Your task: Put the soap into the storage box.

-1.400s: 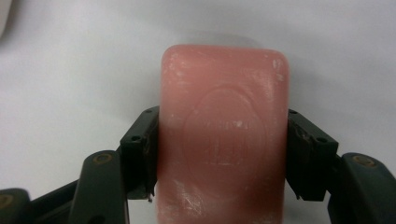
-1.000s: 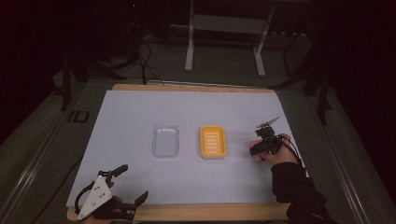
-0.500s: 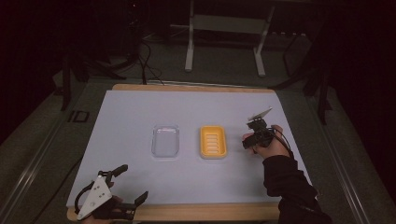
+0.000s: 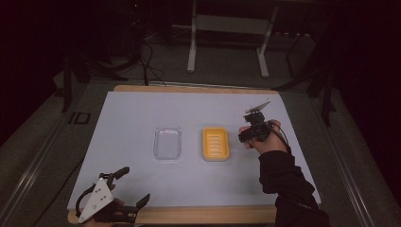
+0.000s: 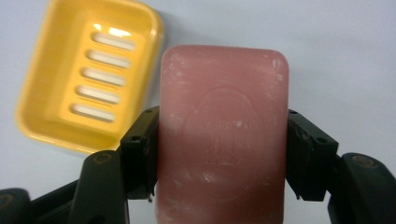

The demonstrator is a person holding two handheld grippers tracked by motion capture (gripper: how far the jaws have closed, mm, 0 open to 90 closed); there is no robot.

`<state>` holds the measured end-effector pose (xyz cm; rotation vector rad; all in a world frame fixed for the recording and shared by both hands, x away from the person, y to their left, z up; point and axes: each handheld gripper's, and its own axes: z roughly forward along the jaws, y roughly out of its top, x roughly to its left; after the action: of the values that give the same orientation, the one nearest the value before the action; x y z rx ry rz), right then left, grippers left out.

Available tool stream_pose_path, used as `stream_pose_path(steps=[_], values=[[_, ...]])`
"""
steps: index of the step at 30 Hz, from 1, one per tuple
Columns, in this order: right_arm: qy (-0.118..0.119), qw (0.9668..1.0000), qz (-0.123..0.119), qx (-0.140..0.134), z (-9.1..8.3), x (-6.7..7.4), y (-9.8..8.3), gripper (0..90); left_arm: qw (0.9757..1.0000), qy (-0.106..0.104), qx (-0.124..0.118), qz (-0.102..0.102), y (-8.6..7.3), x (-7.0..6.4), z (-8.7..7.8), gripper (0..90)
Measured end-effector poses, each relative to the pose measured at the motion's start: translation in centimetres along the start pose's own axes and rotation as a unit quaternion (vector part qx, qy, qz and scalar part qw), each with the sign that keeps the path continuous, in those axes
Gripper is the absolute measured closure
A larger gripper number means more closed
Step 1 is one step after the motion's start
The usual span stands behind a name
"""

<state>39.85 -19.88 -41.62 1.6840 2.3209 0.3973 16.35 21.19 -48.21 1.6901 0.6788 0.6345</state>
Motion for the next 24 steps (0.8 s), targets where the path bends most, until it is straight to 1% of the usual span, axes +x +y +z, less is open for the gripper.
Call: stream_pose_path(steps=[2,4,5,7,13,16,22,24], values=[[0.0,1.0,-0.003,-0.005,-0.3,0.6,0.3,37.3,1.0,0.0,0.0,-0.001,0.0,0.0,0.0,0.2],[-0.007,0.9999,-0.008,-0.009,-0.6,1.2,0.6,37.3,1.0,0.0,-0.001,-0.001,0.0,0.0,0.0,0.2],[-0.007,0.9999,-0.007,-0.011,-0.7,1.4,0.7,37.3,1.0,0.0,-0.001,-0.001,0.0,0.0,0.0,0.2],[-0.001,0.9999,-0.006,-0.015,-0.8,1.8,0.9,37.3,1.0,0.0,-0.001,-0.001,0.0,0.0,-0.1,0.2],[0.006,0.9997,-0.007,-0.022,-1.1,3.3,1.7,37.3,1.0,0.001,-0.003,-0.002,0.0,0.0,-0.1,0.2],[0.012,0.9994,-0.005,-0.033,-1.2,4.0,1.9,37.3,1.0,0.0,-0.003,-0.002,0.0,0.0,-0.1,0.2],[0.028,0.9978,0.013,-0.059,-1.0,5.5,2.1,37.3,1.0,-0.001,-0.004,-0.001,0.1,0.0,-0.2,0.2],[0.026,0.9972,0.019,-0.067,-0.8,5.9,2.1,37.3,1.0,-0.001,-0.005,-0.001,0.1,0.0,-0.2,0.2]])
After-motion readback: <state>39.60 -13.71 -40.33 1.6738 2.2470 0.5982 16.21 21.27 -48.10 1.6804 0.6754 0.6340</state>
